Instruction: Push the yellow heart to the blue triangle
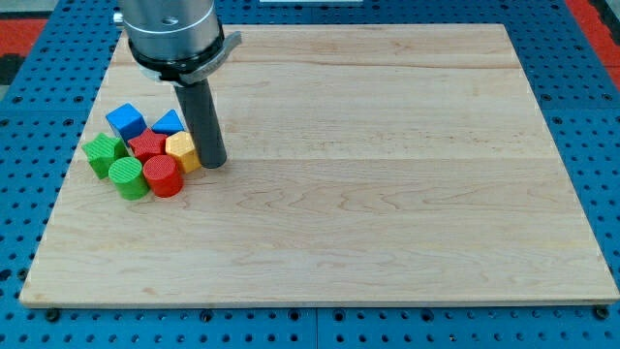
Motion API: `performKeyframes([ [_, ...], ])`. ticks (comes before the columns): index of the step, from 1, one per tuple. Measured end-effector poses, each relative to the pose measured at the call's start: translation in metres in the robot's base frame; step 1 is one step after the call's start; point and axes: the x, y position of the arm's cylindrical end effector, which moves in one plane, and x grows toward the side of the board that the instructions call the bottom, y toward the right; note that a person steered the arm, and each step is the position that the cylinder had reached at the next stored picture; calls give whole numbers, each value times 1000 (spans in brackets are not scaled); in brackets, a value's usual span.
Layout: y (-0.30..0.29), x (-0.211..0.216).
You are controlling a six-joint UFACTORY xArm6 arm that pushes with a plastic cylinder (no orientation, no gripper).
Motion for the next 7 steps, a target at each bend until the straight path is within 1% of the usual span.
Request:
performKeyframes([
  [1,23,-7],
  [3,23,-7],
  [4,33,-7],
  [5,68,-86],
  [6,78,-165],
  [7,20,-216],
])
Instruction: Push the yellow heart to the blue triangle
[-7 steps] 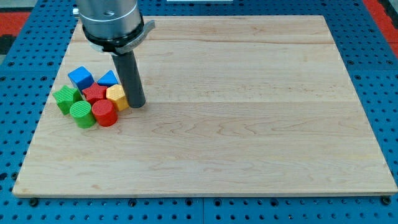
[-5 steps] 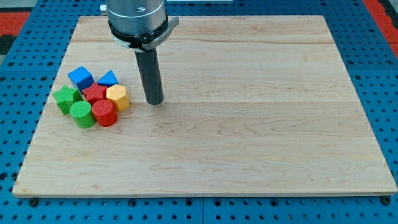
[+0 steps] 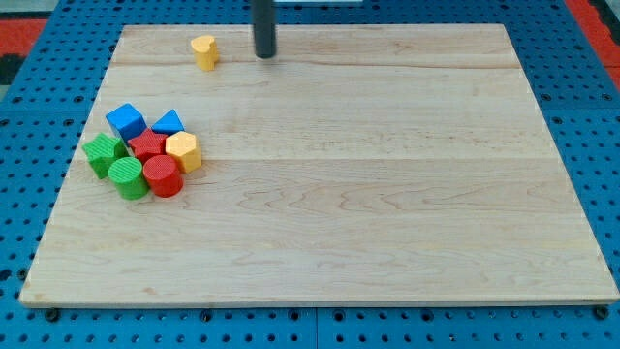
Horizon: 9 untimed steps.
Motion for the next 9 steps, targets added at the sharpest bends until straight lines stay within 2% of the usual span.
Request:
performKeyframes([
  [1,-62,-8],
  [2,-83,28],
  [3,-78,73],
  [4,-77,87],
  [5,-79,93],
  [6,-55,77],
  [7,-51,106],
  [9,-73,119],
])
